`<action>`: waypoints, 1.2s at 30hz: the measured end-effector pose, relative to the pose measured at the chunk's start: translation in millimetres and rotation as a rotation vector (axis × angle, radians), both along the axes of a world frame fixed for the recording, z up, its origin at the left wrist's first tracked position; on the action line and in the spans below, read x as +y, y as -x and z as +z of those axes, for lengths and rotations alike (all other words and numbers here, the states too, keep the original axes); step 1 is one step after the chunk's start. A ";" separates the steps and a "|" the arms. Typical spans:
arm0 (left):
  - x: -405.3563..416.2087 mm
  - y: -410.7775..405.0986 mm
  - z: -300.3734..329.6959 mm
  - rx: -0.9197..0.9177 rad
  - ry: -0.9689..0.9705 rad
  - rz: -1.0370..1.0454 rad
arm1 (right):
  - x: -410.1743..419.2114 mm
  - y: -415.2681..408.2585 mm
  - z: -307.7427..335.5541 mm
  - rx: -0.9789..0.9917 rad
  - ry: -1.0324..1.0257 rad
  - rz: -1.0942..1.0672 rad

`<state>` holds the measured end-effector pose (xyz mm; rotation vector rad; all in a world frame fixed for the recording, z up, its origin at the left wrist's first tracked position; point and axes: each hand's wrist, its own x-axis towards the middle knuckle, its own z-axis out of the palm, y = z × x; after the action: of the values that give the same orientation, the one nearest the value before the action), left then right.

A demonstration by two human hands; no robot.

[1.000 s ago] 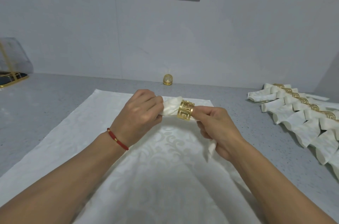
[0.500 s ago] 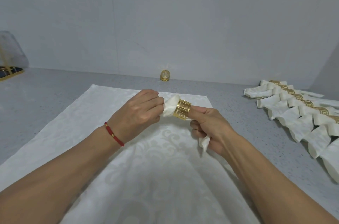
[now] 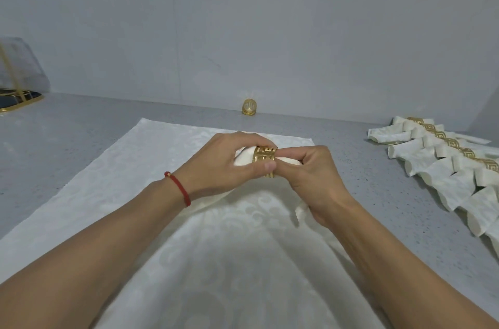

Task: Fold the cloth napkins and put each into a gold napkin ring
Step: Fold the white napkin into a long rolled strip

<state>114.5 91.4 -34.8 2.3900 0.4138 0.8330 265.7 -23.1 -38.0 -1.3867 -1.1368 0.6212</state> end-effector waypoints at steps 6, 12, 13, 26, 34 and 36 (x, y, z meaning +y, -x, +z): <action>9.0 7.3 -1.1 -0.076 0.325 -0.146 | -4.1 1.2 2.6 0.038 -0.009 0.026; 14.3 8.7 -4.3 -0.138 0.480 -0.178 | -3.4 -3.1 1.8 0.036 -0.063 0.035; 15.3 9.2 -4.9 -0.140 0.491 -0.177 | -4.2 -2.8 2.4 0.032 -0.073 0.030; 27.4 20.3 -8.1 -0.123 0.422 0.040 | -4.7 -31.5 -8.8 -0.983 0.156 -0.171; 19.0 18.3 -5.7 -0.256 0.585 -0.019 | 6.3 -22.3 -14.6 -0.317 -0.041 -0.159; 22.0 18.7 -7.4 -0.281 0.673 -0.032 | 7.1 -24.1 -12.5 -0.186 -0.047 -0.154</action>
<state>95.8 113.4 -42.2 1.6332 0.4527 0.8353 289.8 -16.1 -50.4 -1.4988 -1.1699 0.3594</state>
